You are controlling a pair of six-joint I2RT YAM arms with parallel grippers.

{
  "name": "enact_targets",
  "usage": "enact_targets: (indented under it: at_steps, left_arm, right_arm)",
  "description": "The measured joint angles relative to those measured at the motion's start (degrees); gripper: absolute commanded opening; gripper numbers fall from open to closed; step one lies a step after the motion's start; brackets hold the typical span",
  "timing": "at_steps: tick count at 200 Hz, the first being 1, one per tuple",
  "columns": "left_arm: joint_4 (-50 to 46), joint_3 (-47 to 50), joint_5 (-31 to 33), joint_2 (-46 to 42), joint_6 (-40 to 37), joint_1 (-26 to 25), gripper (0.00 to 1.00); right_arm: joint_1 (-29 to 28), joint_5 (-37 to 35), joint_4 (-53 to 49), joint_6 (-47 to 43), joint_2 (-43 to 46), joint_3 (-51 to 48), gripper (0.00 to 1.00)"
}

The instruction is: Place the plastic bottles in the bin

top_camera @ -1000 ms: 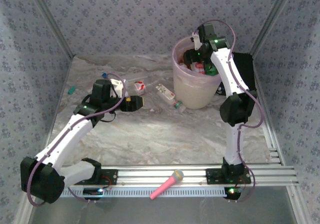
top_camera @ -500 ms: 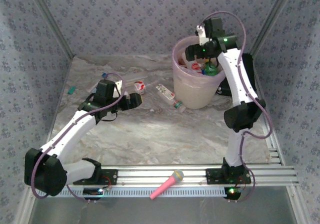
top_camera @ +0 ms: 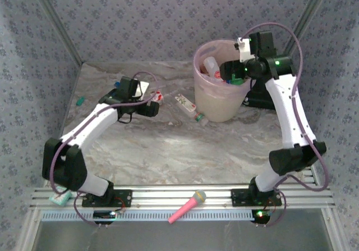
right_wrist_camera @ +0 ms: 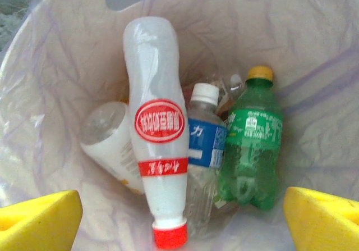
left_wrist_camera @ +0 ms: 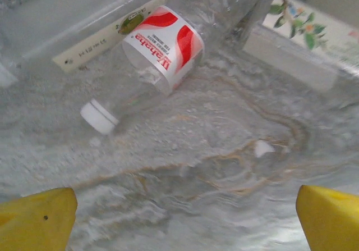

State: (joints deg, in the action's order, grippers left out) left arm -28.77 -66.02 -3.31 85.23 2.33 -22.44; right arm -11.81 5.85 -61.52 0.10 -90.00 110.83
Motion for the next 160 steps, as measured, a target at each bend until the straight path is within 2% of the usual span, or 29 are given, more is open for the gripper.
enact_targets:
  at_steps: [28,62,126,160]
  left_arm:
    - [-0.4,-4.8,2.0,8.8,-7.5,1.2,1.0]
    - [-0.9,-10.5,4.6,17.1,-11.8,3.6,0.99]
    - [-0.9,-21.2,4.2,23.5,-13.6,9.7,1.0]
    - [-1.9,-27.3,4.0,27.1,-11.8,16.7,1.0]
  right_arm:
    - [0.9,1.7,2.0,1.0,6.5,-6.6,0.94]
    - [1.8,3.1,3.8,2.3,12.3,-13.4,0.94]
    - [2.0,3.5,4.8,3.5,13.5,-18.0,0.93]
    - [2.1,3.6,4.9,3.5,13.7,-18.1,0.93]
